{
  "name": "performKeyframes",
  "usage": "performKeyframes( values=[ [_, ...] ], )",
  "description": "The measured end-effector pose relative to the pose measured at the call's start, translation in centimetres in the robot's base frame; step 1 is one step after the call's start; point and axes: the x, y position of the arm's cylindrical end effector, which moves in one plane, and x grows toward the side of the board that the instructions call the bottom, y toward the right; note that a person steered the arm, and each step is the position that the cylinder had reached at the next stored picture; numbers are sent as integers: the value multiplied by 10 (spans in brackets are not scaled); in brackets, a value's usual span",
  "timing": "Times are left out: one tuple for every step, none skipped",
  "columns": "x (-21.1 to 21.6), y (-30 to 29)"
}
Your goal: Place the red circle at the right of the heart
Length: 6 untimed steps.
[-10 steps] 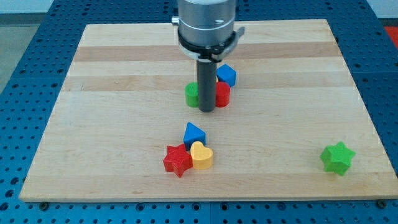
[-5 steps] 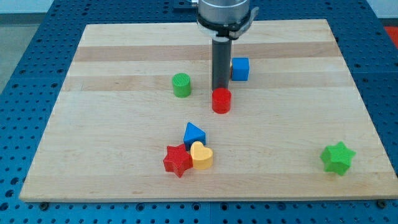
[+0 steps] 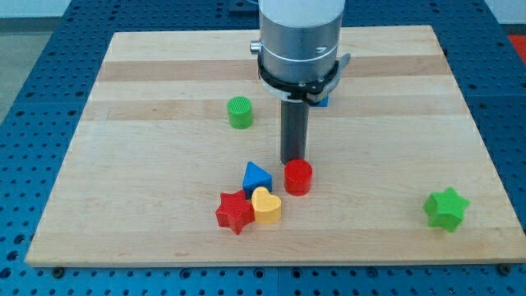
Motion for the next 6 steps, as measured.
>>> performKeyframes(
  values=[
    [0,12],
    [6,16],
    [22,16],
    [33,16],
    [40,16],
    [50,16]
  ],
)
